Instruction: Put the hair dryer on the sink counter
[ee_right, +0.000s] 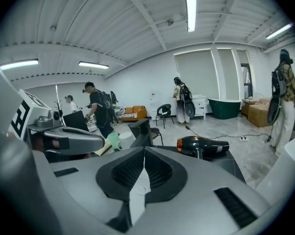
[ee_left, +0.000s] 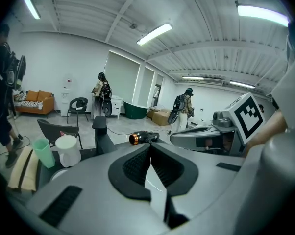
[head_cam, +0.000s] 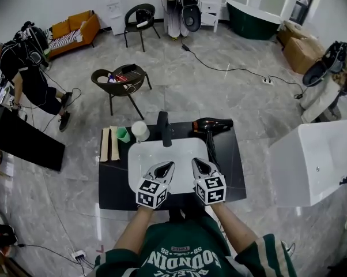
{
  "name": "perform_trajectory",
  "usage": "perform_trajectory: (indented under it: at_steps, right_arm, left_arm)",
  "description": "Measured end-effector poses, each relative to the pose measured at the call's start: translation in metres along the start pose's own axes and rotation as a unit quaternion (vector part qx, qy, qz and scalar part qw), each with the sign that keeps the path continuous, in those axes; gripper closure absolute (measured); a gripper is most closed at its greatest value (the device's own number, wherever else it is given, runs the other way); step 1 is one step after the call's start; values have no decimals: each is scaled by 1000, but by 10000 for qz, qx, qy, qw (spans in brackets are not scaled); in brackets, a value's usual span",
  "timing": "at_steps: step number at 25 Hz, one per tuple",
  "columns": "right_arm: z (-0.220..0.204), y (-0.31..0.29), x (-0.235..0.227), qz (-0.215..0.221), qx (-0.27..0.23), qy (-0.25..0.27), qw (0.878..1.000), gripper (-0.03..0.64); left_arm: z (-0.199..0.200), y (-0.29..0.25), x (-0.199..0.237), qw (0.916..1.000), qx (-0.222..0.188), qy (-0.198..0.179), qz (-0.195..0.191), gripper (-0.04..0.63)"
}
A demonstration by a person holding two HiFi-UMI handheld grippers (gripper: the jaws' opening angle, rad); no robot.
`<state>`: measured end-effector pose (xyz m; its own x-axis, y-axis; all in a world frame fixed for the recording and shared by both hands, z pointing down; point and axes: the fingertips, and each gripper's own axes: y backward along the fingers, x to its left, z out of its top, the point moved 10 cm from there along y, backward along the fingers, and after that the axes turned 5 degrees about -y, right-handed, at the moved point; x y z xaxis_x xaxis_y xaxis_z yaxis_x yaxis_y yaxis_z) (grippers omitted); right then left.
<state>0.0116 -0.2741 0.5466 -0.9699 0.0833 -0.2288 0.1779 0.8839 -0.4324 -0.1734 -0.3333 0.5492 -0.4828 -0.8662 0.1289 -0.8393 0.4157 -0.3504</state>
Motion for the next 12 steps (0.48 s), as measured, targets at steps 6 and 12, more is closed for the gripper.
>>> perform_trajectory:
  at_steps: [6,12]
  right_arm:
    - [7,5,8,103,-112,67,9999,574]
    - [16,8,13,166,-198,179,9995,574]
  left_arm:
    - [2,3,0,10000,-53,-5,30,583]
    - [4,5,2,9999,-69,4,81,583]
